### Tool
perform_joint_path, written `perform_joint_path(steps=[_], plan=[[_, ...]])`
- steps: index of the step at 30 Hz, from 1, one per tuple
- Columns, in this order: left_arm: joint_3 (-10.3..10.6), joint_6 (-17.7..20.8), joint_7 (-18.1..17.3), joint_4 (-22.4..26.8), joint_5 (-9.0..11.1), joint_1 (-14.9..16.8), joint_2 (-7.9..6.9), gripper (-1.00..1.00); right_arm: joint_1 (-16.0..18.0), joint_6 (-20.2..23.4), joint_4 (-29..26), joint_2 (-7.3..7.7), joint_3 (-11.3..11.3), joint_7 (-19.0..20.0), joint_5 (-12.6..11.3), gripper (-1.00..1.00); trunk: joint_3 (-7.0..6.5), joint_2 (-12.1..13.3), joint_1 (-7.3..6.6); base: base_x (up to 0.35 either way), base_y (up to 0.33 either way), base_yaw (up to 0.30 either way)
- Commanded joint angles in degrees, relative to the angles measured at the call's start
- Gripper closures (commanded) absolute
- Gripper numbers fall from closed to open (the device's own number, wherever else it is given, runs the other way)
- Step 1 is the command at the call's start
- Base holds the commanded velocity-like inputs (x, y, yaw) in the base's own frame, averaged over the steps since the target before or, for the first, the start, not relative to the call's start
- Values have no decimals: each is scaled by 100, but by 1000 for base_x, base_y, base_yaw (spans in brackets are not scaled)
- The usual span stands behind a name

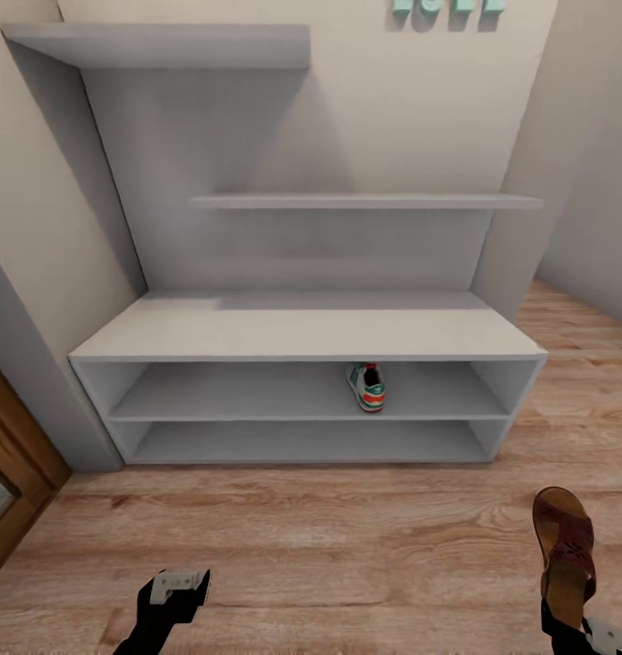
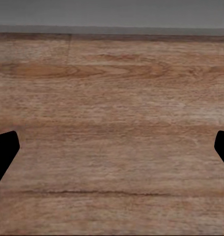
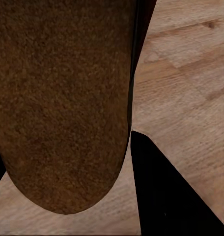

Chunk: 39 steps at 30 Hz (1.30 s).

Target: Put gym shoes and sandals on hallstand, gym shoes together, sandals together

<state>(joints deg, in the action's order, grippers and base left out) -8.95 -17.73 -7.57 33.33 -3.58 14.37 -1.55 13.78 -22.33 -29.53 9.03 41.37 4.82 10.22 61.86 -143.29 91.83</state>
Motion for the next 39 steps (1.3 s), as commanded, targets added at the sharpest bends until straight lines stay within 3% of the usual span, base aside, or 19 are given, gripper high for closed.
perform_joint_path(steps=[1, 39], plan=[[-37, -20, -43, -8, -37, 4, 5, -100, 8, -17, 0, -4, 46, 41, 15, 100, 4, -2, -3, -164, 278, 0], [-37, -20, -43, -2, -37, 4, 5, -100, 8, -25, -8, 2, 46, 54, 15, 100, 4, -2, -3, -104, 297, 0]])
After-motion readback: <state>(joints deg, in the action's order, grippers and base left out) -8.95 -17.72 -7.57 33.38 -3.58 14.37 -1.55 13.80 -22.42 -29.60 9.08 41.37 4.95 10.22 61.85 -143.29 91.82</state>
